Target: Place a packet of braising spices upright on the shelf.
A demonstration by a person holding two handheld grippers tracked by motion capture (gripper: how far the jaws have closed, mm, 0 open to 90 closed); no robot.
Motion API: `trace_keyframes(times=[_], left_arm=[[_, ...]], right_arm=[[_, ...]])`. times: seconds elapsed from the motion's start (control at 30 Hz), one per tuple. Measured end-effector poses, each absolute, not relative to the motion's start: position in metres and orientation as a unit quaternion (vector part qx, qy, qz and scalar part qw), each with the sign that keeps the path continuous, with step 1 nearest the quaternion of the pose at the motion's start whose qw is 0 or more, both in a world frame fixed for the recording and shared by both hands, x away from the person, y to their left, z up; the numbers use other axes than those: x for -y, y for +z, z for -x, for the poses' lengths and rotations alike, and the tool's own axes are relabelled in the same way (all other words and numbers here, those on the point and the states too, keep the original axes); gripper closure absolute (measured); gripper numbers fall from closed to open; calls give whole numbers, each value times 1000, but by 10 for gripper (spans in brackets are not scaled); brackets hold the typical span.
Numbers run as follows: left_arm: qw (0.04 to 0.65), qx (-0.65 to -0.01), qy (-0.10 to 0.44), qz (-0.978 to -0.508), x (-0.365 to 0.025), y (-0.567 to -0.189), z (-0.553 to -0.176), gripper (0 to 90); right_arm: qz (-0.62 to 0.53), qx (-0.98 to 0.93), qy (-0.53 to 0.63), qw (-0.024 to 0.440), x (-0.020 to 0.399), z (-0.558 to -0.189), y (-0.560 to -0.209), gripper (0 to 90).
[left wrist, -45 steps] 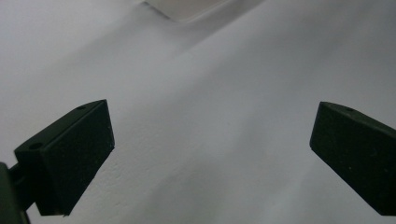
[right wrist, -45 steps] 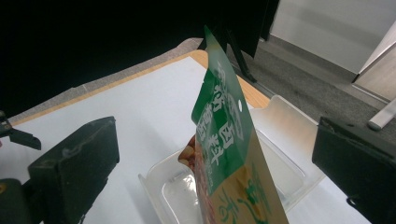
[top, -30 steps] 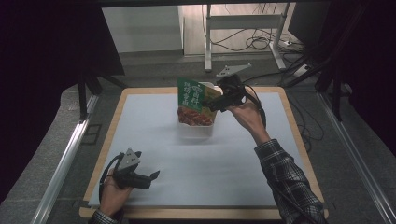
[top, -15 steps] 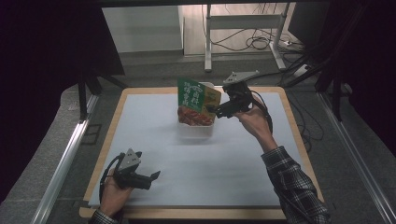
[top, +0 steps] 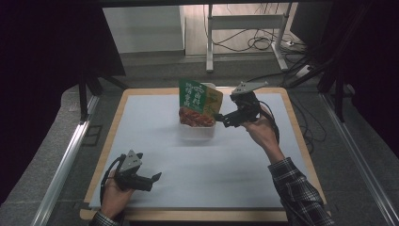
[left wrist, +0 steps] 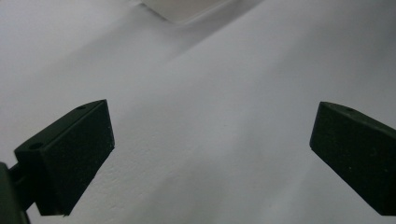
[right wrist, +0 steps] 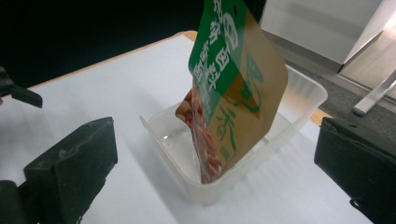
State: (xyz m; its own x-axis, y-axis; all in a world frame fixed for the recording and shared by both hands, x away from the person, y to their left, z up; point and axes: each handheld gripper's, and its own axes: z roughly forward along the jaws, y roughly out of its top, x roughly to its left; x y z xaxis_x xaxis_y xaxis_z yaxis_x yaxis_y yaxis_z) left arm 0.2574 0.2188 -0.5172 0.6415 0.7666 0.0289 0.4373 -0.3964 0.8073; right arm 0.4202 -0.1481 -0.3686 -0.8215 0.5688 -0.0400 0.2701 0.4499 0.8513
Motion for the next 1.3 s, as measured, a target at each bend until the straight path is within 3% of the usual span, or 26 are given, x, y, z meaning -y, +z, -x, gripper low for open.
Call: trace_keyframes(times=[0.63, 1.3], left_arm=[[403, -371, 207, -811, -219, -517, -256, 0], [403, -369, 205, -812, -219, -517, -256, 0]], right_arm=[[-256, -837, 455, 164, 164, -397, -400, 0], [-257, -830, 464, 175, 184, -376, -403, 0]])
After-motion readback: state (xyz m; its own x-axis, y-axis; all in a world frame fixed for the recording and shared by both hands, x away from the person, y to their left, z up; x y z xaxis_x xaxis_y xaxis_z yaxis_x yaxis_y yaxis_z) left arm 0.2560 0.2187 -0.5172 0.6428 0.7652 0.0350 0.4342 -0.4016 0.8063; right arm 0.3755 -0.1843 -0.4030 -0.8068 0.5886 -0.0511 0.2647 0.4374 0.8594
